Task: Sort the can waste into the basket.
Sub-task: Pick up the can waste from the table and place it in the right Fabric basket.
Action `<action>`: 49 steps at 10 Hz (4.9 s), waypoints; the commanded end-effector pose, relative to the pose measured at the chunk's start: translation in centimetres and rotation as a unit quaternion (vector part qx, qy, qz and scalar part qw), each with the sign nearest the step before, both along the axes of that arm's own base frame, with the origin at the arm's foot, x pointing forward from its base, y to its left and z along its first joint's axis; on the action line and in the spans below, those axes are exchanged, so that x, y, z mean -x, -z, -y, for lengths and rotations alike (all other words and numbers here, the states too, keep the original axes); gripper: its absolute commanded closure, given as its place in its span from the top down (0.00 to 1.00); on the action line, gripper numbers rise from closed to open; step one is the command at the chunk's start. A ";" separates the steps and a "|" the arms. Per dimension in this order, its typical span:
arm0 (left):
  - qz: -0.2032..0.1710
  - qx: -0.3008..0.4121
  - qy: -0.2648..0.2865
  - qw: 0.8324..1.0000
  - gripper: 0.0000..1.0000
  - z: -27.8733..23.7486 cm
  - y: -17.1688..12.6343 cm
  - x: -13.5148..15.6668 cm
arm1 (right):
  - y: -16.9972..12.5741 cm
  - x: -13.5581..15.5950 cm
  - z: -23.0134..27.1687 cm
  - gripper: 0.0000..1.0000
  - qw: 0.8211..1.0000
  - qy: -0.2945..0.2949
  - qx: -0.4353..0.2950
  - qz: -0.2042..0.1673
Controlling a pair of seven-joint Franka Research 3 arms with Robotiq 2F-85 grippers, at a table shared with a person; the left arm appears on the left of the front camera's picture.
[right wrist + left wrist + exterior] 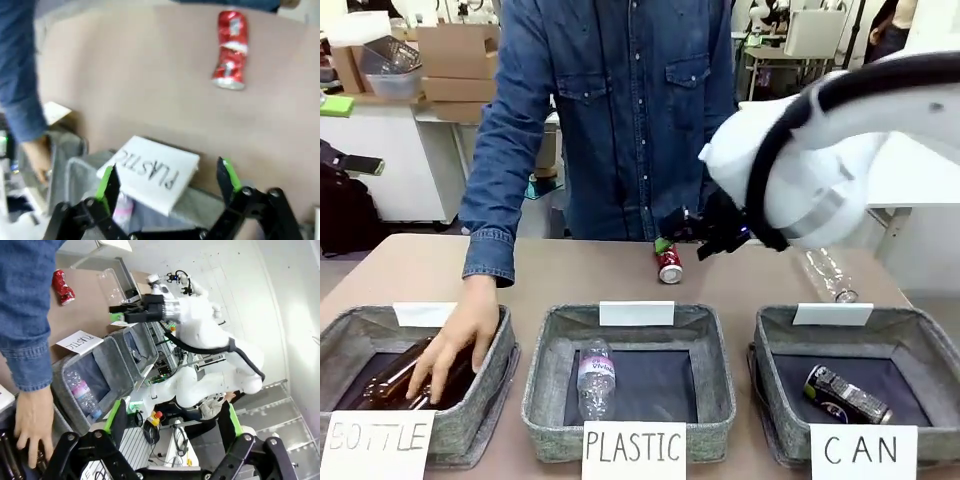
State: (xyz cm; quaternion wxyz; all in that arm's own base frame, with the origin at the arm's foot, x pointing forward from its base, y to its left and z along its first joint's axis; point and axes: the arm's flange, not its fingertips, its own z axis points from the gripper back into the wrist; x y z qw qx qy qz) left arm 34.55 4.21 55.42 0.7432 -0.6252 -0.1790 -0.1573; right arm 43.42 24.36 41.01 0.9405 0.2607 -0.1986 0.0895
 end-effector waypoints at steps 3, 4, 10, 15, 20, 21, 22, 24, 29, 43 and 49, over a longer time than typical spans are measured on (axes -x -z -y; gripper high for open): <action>-0.001 0.011 -0.001 1.000 0.96 0.1 -0.4 0.1 | 0.6 -0.8 -0.1 1.00 1.000 0.000 -0.002 -0.006; -0.001 0.011 -0.001 1.000 0.96 0.1 -0.4 0.1 | 0.0 0.5 -0.2 1.00 0.996 0.003 0.083 -0.013; -0.001 0.011 -0.001 1.000 0.96 0.1 -0.4 0.1 | 4.9 -11.1 -4.5 1.00 0.982 0.062 0.164 -0.065; -0.001 0.011 -0.001 1.000 0.96 0.1 -0.4 0.1 | 8.8 -16.3 -7.7 1.00 0.974 0.060 0.194 -0.097; -0.001 0.011 -0.001 1.000 0.96 0.1 -0.4 0.1 | 10.1 -16.5 -7.6 1.00 0.973 0.065 0.194 -0.105; -0.001 0.011 -0.001 1.000 0.96 0.1 -0.4 0.1 | 10.0 -16.5 -7.6 1.00 0.973 0.066 0.197 -0.099; -0.001 0.011 -0.001 1.000 0.96 0.1 -0.4 0.1 | 9.8 -16.5 -7.6 0.41 0.974 0.066 0.194 -0.096; -0.001 0.011 -0.001 1.000 0.96 0.1 -0.4 0.1 | 9.8 -16.4 -7.7 0.00 0.974 0.062 0.192 -0.098; -0.001 0.011 -0.001 1.000 0.96 0.1 -0.4 0.1 | 9.8 -16.3 -7.4 0.00 0.975 0.053 0.194 -0.098; -0.001 0.011 -0.001 1.000 0.96 0.1 -0.4 0.1 | -8.0 10.9 10.7 0.00 0.955 -0.225 0.110 -0.158; -0.001 0.011 -0.001 1.000 0.96 0.1 -0.4 0.1 | -4.9 17.2 20.9 0.00 0.970 -0.086 0.113 -0.195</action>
